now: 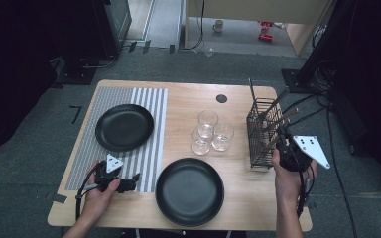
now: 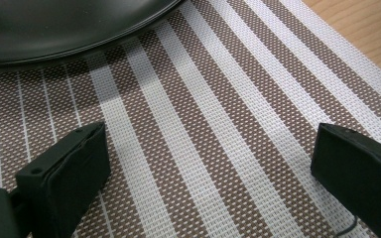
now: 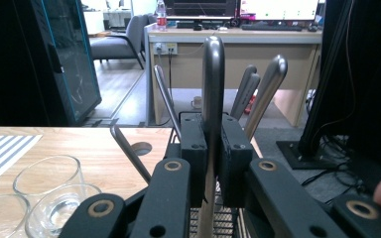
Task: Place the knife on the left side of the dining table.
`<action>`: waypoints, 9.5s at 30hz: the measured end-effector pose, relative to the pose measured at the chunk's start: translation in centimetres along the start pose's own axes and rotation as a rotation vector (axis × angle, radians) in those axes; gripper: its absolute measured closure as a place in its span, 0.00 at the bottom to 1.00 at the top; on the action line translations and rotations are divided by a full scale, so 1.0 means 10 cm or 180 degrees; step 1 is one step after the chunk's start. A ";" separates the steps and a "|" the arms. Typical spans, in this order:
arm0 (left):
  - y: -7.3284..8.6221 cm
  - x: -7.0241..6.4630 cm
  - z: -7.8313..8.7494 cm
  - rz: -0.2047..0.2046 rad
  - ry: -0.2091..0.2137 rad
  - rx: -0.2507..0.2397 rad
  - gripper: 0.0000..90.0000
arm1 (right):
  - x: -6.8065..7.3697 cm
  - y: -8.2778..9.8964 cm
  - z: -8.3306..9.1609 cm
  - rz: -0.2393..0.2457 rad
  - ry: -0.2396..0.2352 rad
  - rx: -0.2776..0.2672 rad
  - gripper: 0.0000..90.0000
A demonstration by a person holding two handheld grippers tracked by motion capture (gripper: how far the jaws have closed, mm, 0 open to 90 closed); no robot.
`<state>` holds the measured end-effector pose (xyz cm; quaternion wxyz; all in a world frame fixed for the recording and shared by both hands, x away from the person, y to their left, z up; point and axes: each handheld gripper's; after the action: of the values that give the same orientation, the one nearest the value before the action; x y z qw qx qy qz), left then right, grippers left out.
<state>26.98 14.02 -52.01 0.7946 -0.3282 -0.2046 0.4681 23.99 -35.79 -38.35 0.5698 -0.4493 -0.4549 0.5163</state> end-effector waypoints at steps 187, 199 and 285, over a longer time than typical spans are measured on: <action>-0.24 -0.23 0.27 -0.0010 0.0158 -0.0302 0.02 | 0.68 -0.29 0.19 -0.0243 -0.1009 0.0029 0.93; -0.49 -0.41 0.39 -0.0060 0.0347 -0.0510 0.02 | 0.85 -0.28 0.20 -0.0197 -0.1162 0.0069 0.93; -1.23 -1.49 0.37 -0.0308 0.0948 -0.1244 0.46 | 1.69 -0.25 0.30 -0.0026 -0.1832 0.0092 0.93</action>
<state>25.05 -2.10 -40.90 0.7589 -0.5308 -0.1874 0.3275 22.38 -18.94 -34.41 0.4256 -0.2743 -0.5923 0.6267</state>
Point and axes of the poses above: each handheld gripper's, and its own axes: z roughly backward along the jaws, y roughly out of its underside, x roughly to its left, and after that the axes turned 1 degree about -y, right-handed
